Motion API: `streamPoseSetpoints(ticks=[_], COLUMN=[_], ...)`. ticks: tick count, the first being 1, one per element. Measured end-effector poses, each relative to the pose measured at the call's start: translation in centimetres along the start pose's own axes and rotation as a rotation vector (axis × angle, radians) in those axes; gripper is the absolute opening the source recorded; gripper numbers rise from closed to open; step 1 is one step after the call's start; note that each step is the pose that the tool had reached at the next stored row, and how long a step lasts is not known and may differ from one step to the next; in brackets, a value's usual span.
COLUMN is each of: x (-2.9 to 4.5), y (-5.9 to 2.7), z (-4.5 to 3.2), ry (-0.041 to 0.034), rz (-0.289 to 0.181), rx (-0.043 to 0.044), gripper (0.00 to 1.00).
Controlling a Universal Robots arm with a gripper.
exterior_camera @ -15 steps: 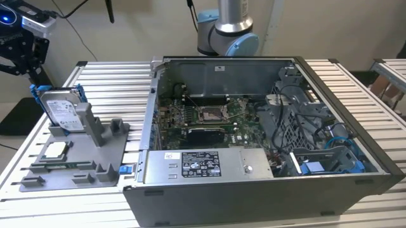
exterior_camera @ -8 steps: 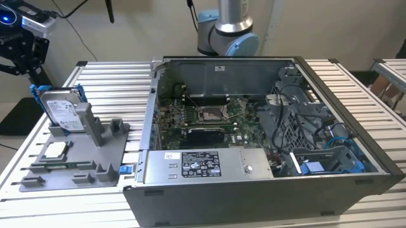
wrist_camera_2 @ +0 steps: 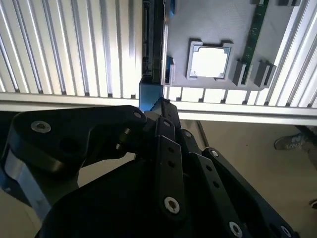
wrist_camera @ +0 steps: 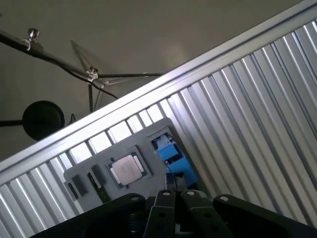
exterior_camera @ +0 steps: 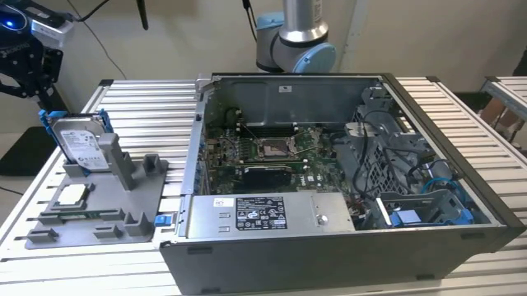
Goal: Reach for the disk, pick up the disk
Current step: 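Pick up the disk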
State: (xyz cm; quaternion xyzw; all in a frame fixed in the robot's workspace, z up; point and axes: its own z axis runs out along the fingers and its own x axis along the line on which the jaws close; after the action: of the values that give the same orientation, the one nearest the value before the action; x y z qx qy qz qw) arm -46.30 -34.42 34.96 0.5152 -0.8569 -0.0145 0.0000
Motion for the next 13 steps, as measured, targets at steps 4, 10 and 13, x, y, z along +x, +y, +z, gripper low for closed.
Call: streamPoseSetpoints(ticks=[4,10,13], x=[-0.04,-0.13,-0.18], y=[-0.06,-0.25,-0.33], z=[0.05,0.08,0.11], ry=[0.0007,0.0028,0.0039], rz=[-0.054,-0.139,-0.181], rx=[0.0001,-0.0012,-0.0018], gripper=[0.00,0.00,0.00])
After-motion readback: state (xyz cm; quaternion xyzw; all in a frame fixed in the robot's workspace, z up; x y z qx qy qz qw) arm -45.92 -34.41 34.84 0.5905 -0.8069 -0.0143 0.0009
